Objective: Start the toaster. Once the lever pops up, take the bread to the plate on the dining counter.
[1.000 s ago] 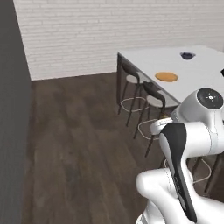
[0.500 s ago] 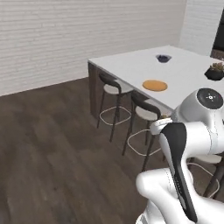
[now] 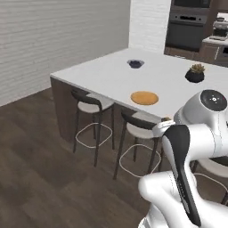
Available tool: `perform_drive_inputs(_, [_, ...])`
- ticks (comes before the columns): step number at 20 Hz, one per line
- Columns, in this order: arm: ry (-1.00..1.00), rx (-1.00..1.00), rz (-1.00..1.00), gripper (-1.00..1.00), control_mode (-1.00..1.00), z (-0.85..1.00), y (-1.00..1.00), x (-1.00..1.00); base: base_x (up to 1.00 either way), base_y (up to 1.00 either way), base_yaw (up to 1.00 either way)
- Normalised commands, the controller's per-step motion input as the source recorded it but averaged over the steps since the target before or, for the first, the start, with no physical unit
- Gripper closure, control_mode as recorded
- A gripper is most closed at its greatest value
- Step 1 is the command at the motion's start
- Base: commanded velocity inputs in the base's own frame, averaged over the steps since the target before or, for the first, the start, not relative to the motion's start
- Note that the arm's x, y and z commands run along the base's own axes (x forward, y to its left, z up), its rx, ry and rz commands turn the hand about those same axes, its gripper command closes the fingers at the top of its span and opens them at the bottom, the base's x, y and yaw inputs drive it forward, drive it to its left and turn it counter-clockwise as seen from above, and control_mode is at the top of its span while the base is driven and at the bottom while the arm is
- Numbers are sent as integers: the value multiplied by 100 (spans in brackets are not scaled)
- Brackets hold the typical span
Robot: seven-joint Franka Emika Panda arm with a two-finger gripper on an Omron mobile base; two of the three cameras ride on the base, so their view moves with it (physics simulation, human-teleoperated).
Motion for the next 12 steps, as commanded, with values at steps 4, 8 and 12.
perform_drive_inputs(4, [0,0,0,100,100,0,0,0,76,82,-62])
perform_drive_inputs(8, [0,0,0,100,100,0,0,0,65,65,-63])
perform_drive_inputs(12, [0,0,0,100,100,0,0,0,74,70,-58])
